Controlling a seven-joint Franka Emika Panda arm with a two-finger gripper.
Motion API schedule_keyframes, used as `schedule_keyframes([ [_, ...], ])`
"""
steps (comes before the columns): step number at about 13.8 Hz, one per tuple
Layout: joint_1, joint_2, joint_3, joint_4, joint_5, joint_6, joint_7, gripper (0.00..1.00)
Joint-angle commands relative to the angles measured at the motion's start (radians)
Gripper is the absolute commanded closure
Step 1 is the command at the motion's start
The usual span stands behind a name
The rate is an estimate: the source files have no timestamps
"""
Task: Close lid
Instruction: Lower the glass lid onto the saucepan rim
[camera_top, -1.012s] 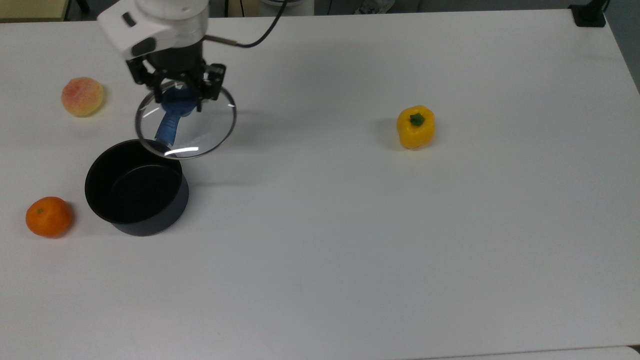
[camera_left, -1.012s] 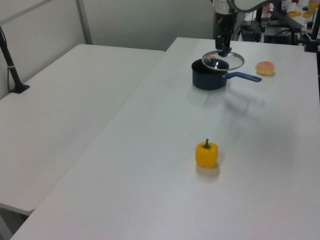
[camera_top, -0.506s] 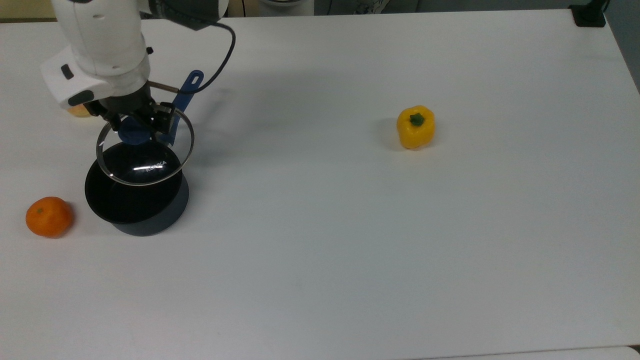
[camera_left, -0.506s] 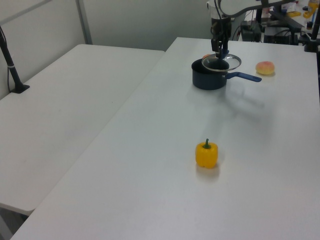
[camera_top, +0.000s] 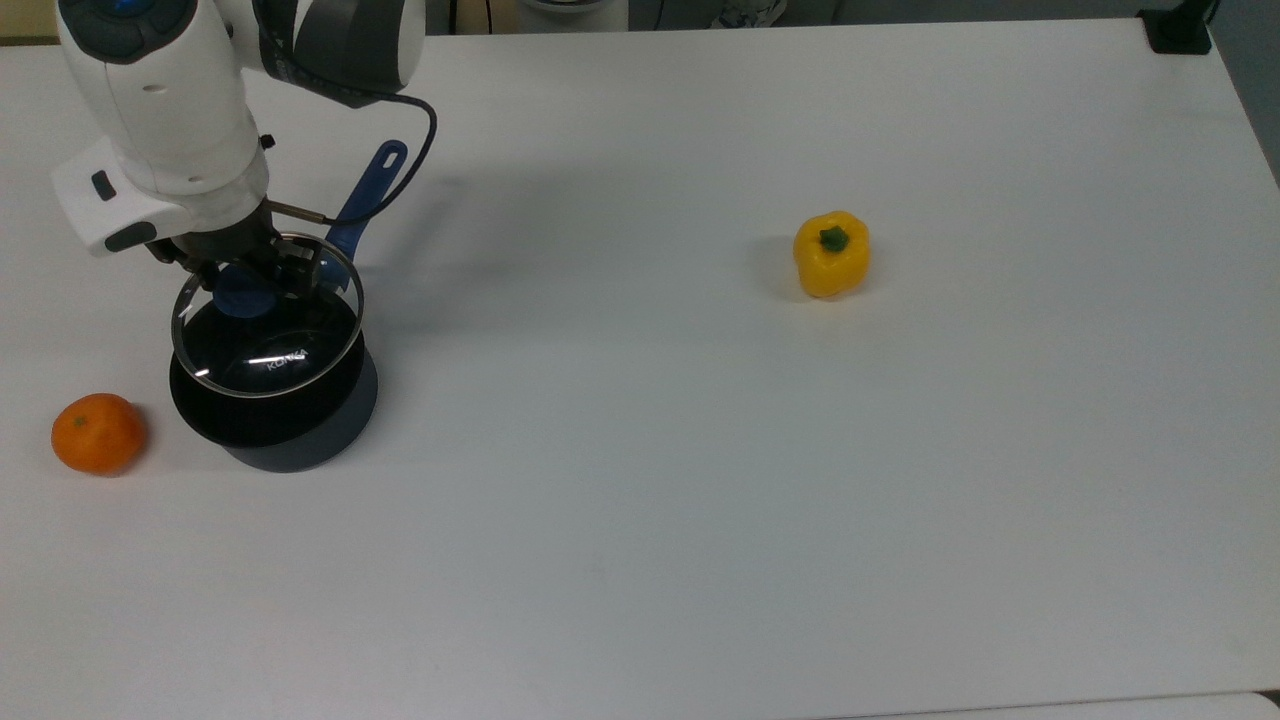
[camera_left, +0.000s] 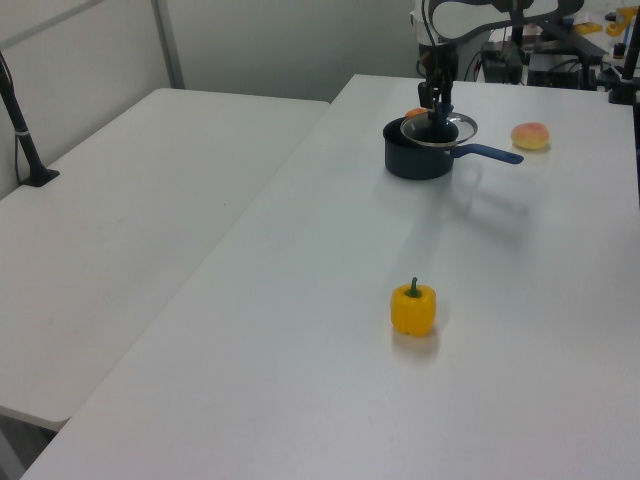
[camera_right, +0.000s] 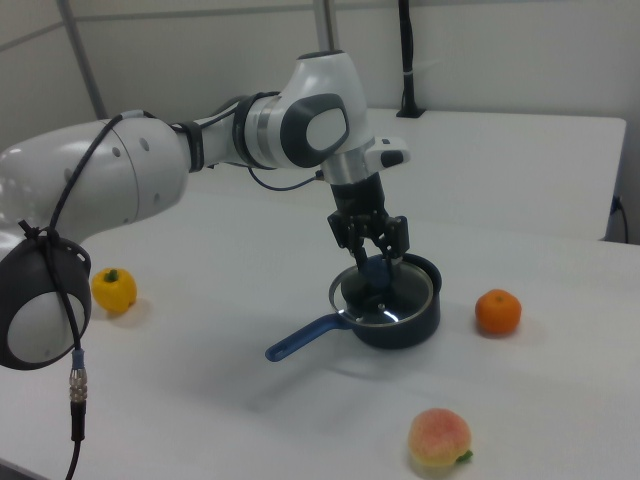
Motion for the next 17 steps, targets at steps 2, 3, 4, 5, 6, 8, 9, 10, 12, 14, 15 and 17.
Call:
schedule_keyframes([
  [2, -0.005, 0.022, 0.008, 0.042, 0.001, 0.018, -0.023, 0.82],
  [3, -0.005, 0.022, 0.008, 0.042, 0.001, 0.021, -0.023, 0.82],
  [4, -0.005, 0.021, 0.008, 0.042, 0.001, 0.024, -0.022, 0.82],
  [5, -0.005, 0.021, 0.008, 0.043, 0.001, 0.026, -0.022, 0.82],
  [6, -0.005, 0.021, 0.009, 0.043, 0.001, 0.033, -0.022, 0.83],
  [8, -0.006, 0.021, 0.008, 0.042, -0.001, 0.097, -0.017, 0.82],
  [9, -0.008, 0.021, 0.008, 0.040, -0.001, 0.113, -0.017, 0.82],
  [10, -0.006, 0.021, 0.008, 0.040, -0.001, 0.124, -0.015, 0.82],
  [12, -0.006, 0.021, 0.008, 0.038, -0.001, 0.139, -0.015, 0.82],
  [14, -0.006, 0.021, 0.008, 0.035, -0.001, 0.139, -0.015, 0.82],
  [15, -0.006, 0.021, 0.008, 0.032, -0.001, 0.135, -0.015, 0.82],
  [17, -0.005, 0.021, 0.011, 0.028, -0.002, 0.131, -0.017, 0.82],
])
